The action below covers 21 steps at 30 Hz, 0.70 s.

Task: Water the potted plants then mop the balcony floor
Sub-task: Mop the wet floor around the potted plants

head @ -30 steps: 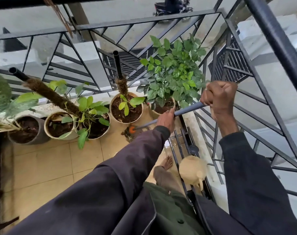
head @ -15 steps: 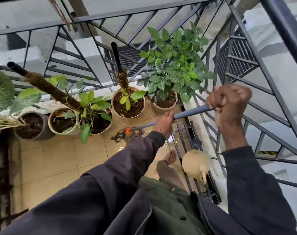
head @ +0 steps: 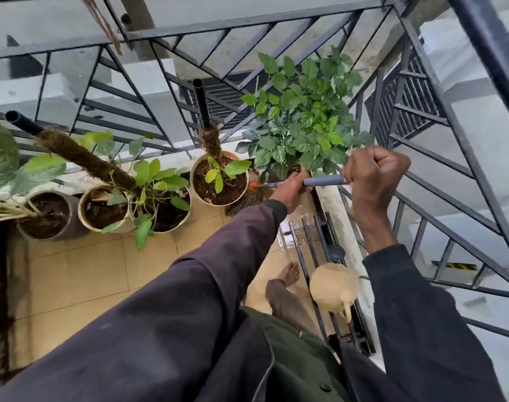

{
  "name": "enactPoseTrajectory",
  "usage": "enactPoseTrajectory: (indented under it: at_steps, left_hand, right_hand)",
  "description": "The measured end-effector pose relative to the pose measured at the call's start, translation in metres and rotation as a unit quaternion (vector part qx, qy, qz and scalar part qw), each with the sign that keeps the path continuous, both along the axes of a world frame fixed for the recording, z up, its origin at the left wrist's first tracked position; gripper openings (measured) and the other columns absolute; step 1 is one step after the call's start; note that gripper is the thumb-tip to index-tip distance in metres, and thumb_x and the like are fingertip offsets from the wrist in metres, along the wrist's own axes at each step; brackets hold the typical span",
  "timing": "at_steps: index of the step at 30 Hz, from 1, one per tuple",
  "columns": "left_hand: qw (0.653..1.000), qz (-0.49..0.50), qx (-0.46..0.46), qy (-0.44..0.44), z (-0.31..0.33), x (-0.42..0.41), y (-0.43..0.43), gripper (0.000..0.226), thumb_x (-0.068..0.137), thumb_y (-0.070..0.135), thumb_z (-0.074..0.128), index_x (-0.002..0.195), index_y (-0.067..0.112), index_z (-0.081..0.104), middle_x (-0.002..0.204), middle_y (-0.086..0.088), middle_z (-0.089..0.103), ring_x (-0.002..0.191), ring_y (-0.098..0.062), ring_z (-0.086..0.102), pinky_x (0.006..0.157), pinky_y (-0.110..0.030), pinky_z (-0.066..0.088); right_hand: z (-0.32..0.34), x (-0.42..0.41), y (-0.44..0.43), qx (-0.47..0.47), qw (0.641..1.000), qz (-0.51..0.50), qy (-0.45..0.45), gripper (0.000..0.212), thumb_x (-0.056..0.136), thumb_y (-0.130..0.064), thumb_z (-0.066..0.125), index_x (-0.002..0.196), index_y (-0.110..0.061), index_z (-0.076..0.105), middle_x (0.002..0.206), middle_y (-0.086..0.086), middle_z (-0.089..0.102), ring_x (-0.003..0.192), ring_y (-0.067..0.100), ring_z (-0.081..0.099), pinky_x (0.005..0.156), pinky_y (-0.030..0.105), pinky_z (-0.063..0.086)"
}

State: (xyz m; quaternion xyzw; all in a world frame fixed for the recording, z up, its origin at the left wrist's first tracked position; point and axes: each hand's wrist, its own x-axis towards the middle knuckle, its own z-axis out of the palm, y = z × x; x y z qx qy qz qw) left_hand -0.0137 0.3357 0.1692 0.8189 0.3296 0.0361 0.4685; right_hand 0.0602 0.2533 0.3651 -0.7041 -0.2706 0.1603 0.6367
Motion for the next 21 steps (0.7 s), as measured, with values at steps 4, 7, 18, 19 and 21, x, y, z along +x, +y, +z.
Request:
enactPoseTrajectory:
  at_steps: [4,7,18,19,21]
  left_hand:
    - [0.997,0.071,-0.013,-0.006,0.016,0.019,0.001,0.018,0.104,0.012,0.050,0.114,-0.003,0.052,0.112,-0.025,0.060,0.098,-0.039,0.061,0.084,-0.048,0.049]
    - [0.996,0.094,0.001,0.010,0.027,0.025,0.009,0.018,0.104,0.016,0.049,0.113,0.000,0.053,0.111,-0.024,0.063,0.097,-0.040,0.063,0.082,-0.046,0.050]
    - [0.985,0.088,0.110,0.103,0.027,-0.035,-0.008,0.022,0.106,0.013,0.044,0.125,0.004,0.048,0.106,-0.019,0.067,0.087,-0.038,0.067,0.073,-0.048,0.053]
    - [0.985,0.094,0.107,0.099,0.024,-0.045,-0.014,0.021,0.105,0.010,0.045,0.125,0.004,0.048,0.106,-0.019,0.066,0.086,-0.038,0.066,0.073,-0.048,0.053]
    - [0.985,0.116,0.092,0.090,0.015,-0.069,-0.028,0.020,0.104,0.007,0.047,0.123,0.004,0.048,0.106,-0.019,0.064,0.086,-0.038,0.065,0.073,-0.050,0.052]
  right_hand:
    - [0.015,0.022,0.028,-0.018,1.000,0.008,-0.004,0.032,0.079,-0.002,0.060,0.051,-0.013,0.049,0.042,-0.003,0.038,0.037,0.015,0.042,0.050,0.022,0.044]
    - [0.026,0.033,0.042,-0.028,0.999,0.037,-0.001,0.035,0.078,-0.004,0.060,0.049,-0.021,0.052,0.037,-0.011,0.038,0.034,0.015,0.041,0.046,0.024,0.044]
    - [0.020,0.018,0.053,-0.035,0.988,0.118,0.089,0.040,0.077,0.000,0.057,0.042,-0.020,0.053,0.035,-0.010,0.033,0.033,0.015,0.035,0.046,0.025,0.036]
    - [0.014,0.014,0.050,-0.037,0.987,0.122,0.101,0.041,0.078,0.000,0.056,0.043,-0.020,0.053,0.035,-0.011,0.033,0.032,0.014,0.035,0.046,0.024,0.036]
    - [0.003,0.003,0.042,-0.047,0.982,0.139,0.117,0.043,0.081,0.000,0.056,0.043,-0.021,0.054,0.035,-0.012,0.035,0.032,0.014,0.037,0.047,0.024,0.037]
